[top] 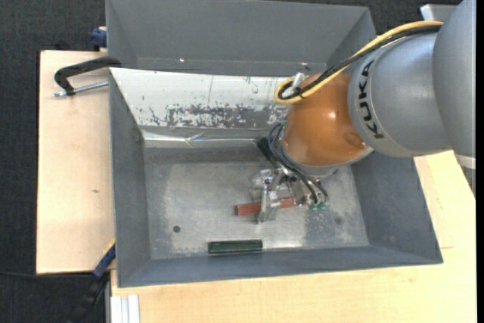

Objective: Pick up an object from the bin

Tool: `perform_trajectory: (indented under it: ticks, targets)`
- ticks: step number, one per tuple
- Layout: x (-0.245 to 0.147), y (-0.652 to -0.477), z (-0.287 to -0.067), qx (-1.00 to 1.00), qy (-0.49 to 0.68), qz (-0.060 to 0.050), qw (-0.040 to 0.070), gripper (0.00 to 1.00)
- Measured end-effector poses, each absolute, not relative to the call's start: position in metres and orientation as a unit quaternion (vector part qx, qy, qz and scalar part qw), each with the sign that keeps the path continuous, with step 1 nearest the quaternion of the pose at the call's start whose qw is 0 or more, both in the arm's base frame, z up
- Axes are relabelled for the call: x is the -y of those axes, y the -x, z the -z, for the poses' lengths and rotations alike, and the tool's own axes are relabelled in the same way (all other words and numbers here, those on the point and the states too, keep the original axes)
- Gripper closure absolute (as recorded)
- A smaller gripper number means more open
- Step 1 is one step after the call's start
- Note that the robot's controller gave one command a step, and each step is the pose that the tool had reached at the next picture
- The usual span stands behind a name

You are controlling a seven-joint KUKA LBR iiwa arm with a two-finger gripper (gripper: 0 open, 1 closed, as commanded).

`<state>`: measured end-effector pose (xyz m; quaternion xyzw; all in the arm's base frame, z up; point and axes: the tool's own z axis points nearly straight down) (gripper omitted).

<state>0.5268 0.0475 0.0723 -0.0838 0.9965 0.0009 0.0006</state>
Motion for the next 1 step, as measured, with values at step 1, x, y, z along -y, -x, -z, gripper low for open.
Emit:
perform_trajectory:
  ticks: [1]
  targets:
    - [-0.0415, -0.5599, -0.2423, -0.998, 0.069, 0.000, 0.006, 1.00]
